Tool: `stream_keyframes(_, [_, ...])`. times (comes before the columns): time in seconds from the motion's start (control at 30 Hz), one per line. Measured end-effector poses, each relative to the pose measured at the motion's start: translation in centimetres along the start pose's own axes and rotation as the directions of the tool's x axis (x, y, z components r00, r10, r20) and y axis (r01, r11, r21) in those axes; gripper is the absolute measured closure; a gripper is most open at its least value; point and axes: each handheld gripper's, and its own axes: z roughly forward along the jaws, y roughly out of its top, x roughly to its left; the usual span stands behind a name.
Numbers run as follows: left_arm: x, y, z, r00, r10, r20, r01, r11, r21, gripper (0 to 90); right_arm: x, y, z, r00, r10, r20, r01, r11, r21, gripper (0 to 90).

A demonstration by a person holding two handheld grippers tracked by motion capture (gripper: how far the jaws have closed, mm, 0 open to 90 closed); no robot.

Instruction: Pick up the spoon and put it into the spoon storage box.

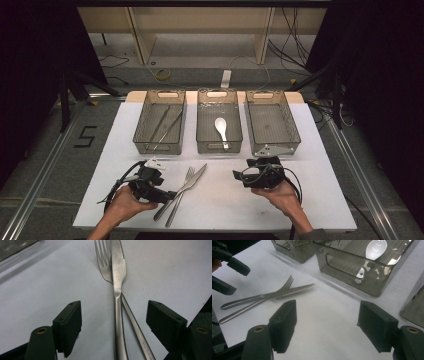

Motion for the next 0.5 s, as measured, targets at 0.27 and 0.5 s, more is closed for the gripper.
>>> stream_keyframes(0.27, [-0.3, 0.1, 0.3, 0.9999, 0.013, -0.005, -0.013, 0.9994, 0.032, 30.2, 0.2, -1.1, -0.6, 0.9999, 0.011, 0.004, -0.011, 1.0, -0.021, 30.2])
stream_keyframes(0.5, [-0.5, 0.1, 0.6, 0.9997, 0.022, -0.009, -0.021, 0.9982, 0.056, 30.1, 0.5, -1.7, -1.0, 0.9998, 0.018, -0.01, -0.019, 0.999, -0.037, 28.2])
